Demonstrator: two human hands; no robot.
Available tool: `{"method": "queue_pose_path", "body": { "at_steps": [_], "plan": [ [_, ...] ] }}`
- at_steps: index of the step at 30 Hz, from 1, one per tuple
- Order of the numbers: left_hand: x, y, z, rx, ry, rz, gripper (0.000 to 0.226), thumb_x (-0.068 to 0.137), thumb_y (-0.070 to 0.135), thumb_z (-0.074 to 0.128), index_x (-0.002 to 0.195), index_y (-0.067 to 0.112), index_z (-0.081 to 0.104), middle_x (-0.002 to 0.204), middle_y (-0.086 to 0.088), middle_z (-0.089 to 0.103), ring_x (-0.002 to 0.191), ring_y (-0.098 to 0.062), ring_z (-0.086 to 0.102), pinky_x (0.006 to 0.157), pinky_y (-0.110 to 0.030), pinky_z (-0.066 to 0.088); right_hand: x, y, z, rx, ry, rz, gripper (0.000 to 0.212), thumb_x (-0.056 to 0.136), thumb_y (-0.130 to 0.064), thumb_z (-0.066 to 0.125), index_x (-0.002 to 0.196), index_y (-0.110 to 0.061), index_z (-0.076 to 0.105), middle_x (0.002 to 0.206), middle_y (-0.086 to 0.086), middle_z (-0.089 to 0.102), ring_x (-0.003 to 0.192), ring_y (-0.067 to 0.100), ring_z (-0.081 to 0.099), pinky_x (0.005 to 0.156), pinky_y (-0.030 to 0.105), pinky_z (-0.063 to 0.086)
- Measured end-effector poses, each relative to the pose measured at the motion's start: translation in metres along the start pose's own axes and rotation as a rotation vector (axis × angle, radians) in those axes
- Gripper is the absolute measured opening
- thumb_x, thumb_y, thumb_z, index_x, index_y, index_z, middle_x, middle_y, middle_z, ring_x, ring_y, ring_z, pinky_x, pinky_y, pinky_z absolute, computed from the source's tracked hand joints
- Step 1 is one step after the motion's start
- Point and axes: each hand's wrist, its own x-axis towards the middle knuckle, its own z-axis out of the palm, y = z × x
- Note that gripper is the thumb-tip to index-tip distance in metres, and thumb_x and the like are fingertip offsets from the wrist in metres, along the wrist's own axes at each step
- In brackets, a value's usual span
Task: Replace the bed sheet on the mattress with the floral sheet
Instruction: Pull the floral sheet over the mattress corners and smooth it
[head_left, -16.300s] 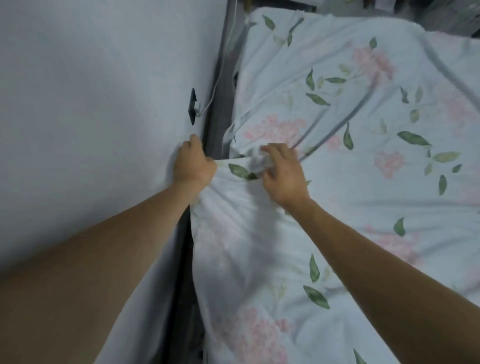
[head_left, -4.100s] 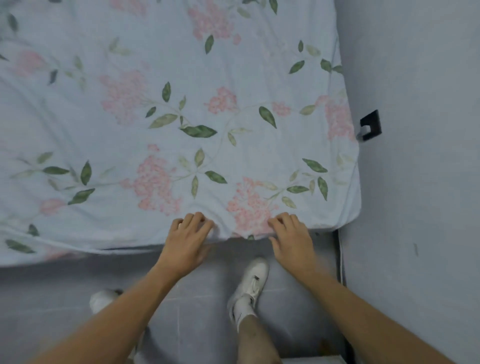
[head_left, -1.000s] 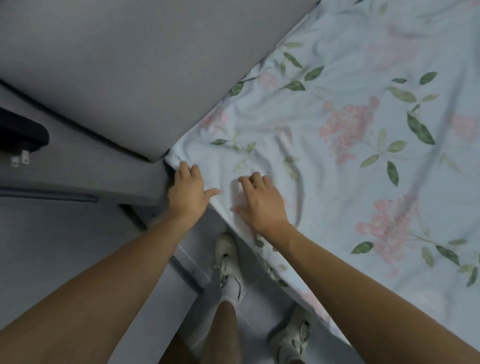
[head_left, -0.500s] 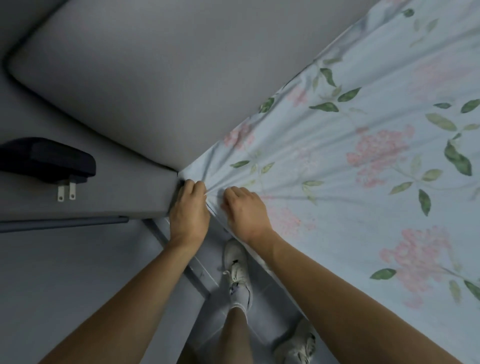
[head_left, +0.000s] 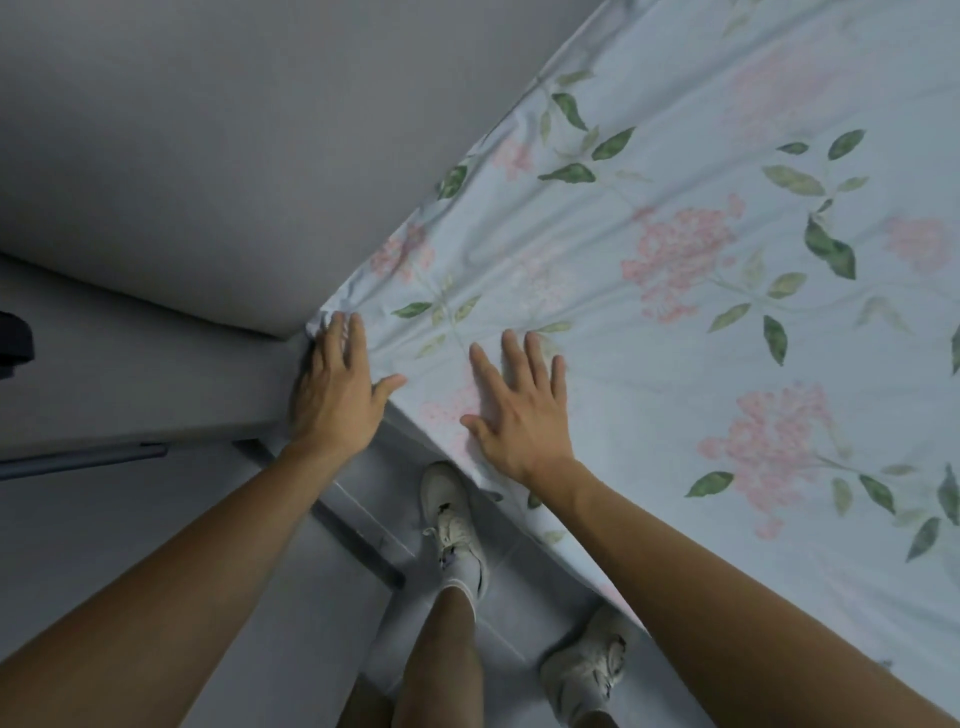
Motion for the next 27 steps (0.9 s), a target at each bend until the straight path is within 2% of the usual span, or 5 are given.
{"method": "queue_pose_path", "body": {
  "at_steps": [3,8,17,24,27],
  "plan": [
    [-0.011,0.024,-0.008,0.095,0.054,-0.012,0.089,0.094,0.041,0.068,0.163,0.010,0.021,0.165,-0.031,0.014,0.148,-0.053,0.022,0.111,-0.064,0.037,-0.004,0.015,-0.006,0.066,-0.023,-0.040,0.084,0.097,-0.063,0.050,0.165,-0.032,0.010,0.174,0.007,0.000,0.160,0.032,-0.008,0.128,0.057,0.000],
    [-0.054,0.089,0.006,0.169,0.008,0.441,0.075,0.087,0.030,0.078,0.152,0.011,0.047,0.158,-0.022,0.038,0.141,-0.041,0.041,0.109,-0.059,0.043,-0.087,0.065,0.005,0.175,0.139,0.046,0.066,0.103,-0.042,0.048,0.163,-0.023,0.028,0.173,0.006,0.014,0.159,0.028,0.011,0.128,0.050,0.016],
    [-0.201,0.309,0.130,0.204,-0.170,0.799,0.075,0.092,0.065,0.043,0.155,0.024,0.047,0.165,-0.017,0.033,0.149,-0.039,0.032,0.115,-0.062,0.031,-0.410,0.228,0.071,0.196,0.276,0.540,0.060,0.101,-0.034,0.055,0.158,-0.023,0.039,0.170,0.006,0.023,0.156,0.028,0.022,0.125,0.052,0.020],
    [-0.334,0.494,0.229,0.366,-0.315,1.255,0.090,0.078,0.075,0.061,0.154,0.030,0.044,0.166,-0.011,0.031,0.151,-0.035,0.030,0.111,-0.064,0.036,-0.600,0.330,0.107,0.232,0.297,1.083,0.067,0.092,-0.047,0.057,0.154,-0.023,0.046,0.163,0.012,0.038,0.149,0.040,0.031,0.115,0.059,0.033],
    [-0.385,0.565,0.265,0.441,-0.330,1.432,0.092,0.076,0.073,0.071,0.155,0.033,0.044,0.167,-0.005,0.031,0.152,-0.036,0.029,0.112,-0.064,0.035,-0.657,0.364,0.122,0.274,0.316,1.175,0.069,0.093,-0.052,0.055,0.156,-0.027,0.042,0.165,0.007,0.033,0.153,0.035,0.025,0.117,0.061,0.029]
  ]
}}
